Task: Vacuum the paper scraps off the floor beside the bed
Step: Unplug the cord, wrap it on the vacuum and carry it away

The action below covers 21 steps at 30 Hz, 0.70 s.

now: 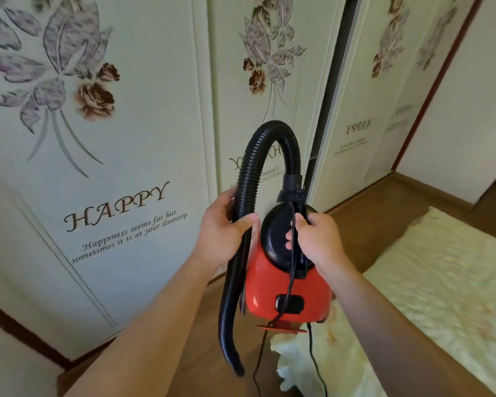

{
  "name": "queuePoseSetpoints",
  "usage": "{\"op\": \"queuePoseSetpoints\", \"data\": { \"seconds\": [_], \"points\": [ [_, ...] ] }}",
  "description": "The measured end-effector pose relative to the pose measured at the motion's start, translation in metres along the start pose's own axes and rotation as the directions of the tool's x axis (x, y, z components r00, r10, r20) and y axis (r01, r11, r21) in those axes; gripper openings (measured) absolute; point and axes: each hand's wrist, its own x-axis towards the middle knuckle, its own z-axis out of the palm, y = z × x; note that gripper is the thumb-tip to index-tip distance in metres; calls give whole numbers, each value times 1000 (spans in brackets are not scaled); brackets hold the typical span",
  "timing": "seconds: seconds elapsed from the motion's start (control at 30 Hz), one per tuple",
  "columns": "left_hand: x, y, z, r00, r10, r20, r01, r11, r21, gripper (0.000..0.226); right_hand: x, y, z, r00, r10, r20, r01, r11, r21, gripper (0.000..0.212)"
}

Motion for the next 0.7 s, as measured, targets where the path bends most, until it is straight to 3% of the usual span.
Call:
{"op": "queuePoseSetpoints", "data": {
  "seconds": [0.27, 0.7],
  "points": [
    [111, -24, 27, 995, -10, 95, 10, 1000, 6, 50, 99, -15, 14, 992, 49, -117, -38, 995, 90, 29],
    [287, -52, 97, 992, 23, 128, -30, 998, 55, 44, 291, -37, -5, 986, 94, -138, -73, 986, 151, 25]
  ]
}}
